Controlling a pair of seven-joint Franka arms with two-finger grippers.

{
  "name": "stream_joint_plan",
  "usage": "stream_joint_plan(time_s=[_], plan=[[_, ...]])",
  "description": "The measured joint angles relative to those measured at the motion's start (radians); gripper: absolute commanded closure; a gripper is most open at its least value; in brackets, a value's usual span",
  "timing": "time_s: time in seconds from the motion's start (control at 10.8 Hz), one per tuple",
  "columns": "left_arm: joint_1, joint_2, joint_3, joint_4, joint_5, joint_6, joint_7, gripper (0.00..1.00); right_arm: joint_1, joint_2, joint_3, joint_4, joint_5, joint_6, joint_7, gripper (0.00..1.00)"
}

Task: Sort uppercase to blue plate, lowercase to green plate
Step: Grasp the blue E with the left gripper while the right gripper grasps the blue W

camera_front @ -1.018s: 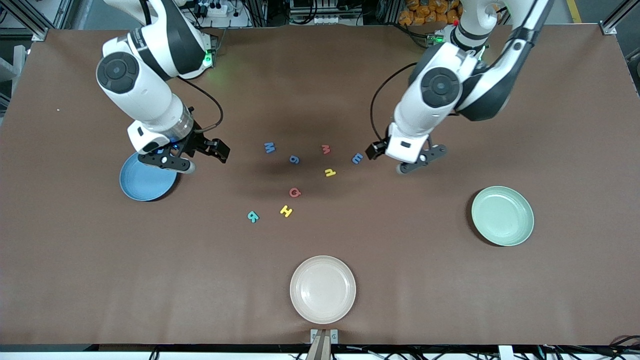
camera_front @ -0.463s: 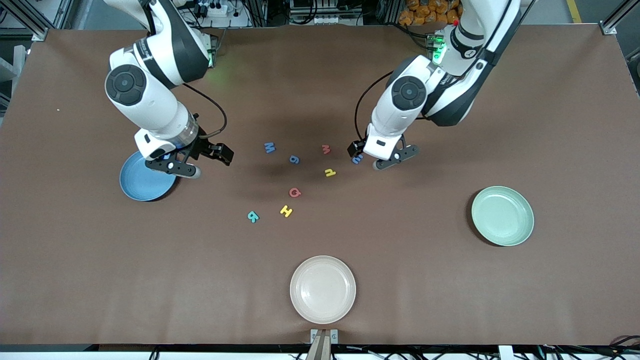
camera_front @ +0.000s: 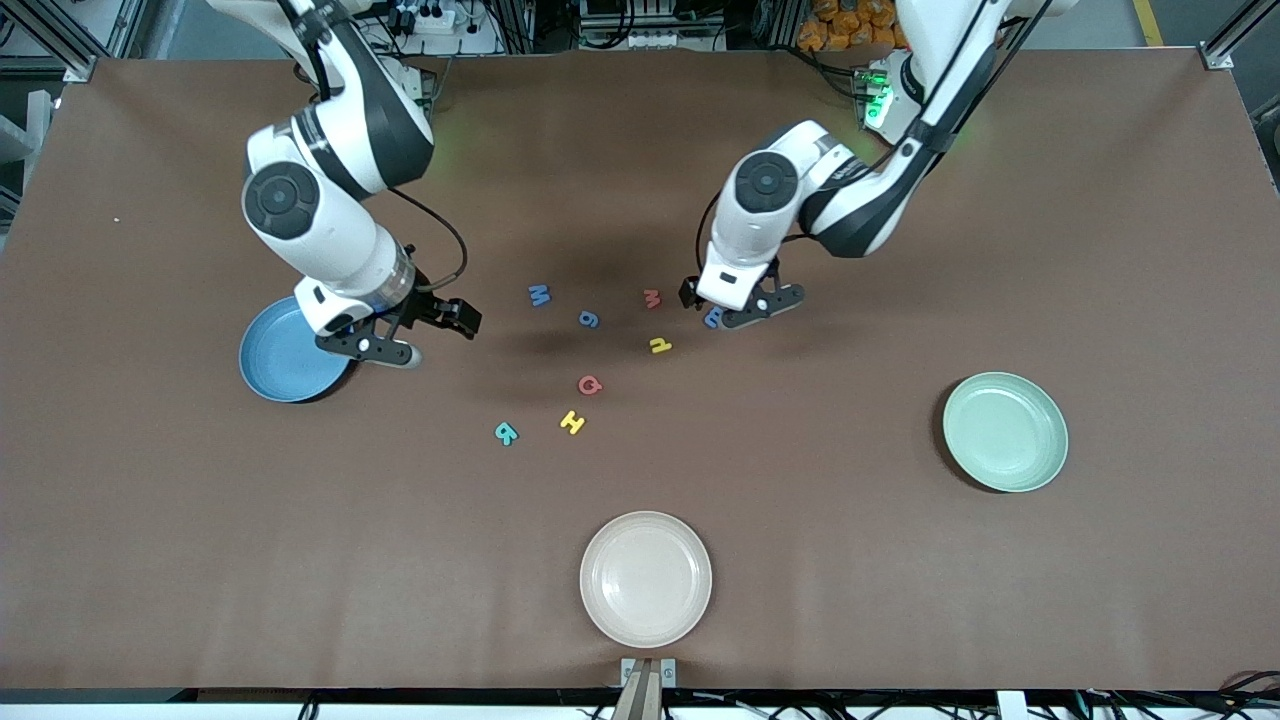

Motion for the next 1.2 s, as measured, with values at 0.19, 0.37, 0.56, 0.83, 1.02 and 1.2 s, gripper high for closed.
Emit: stream_joint_plan(time_s=[0.19, 0.37, 0.56, 0.83, 1.02, 1.2], plan=[[-0.021, 0.033, 0.001, 0.0, 0.058, 0.012, -0.071, 0.0, 0.011, 0.031, 0.0, -0.002, 0.0, 0.018, 0.0, 0.0], [-0.025, 0.055, 0.003, 0.0, 0.086, 0.019, -0.1, 0.0, 0.026, 0.051, 0.0, -0.003, 0.0, 0.023, 0.002, 0.0], [-0.032, 0.068, 0.022, 0.0, 0.089, 0.041, -0.119, 0.01, 0.038, 0.075, 0.0, -0.004, 0.0, 0.044, 0.008, 0.0], [-0.037, 0.086, 0.037, 0.0, 0.103, 0.081, -0.218, 0.02, 0.052, 0.084, 0.001, -0.004, 0.0, 0.051, 0.019, 0.0], [-0.05, 0.1, 0.043, 0.0, 0.129, 0.089, -0.277, 0.04, 0.057, 0.084, 0.001, -0.004, 0.0, 0.053, 0.02, 0.0], [-0.053, 0.108, 0.046, 0.0, 0.132, 0.102, -0.319, 0.08, 0.059, 0.084, 0.001, -0.004, 0.0, 0.053, 0.022, 0.0]])
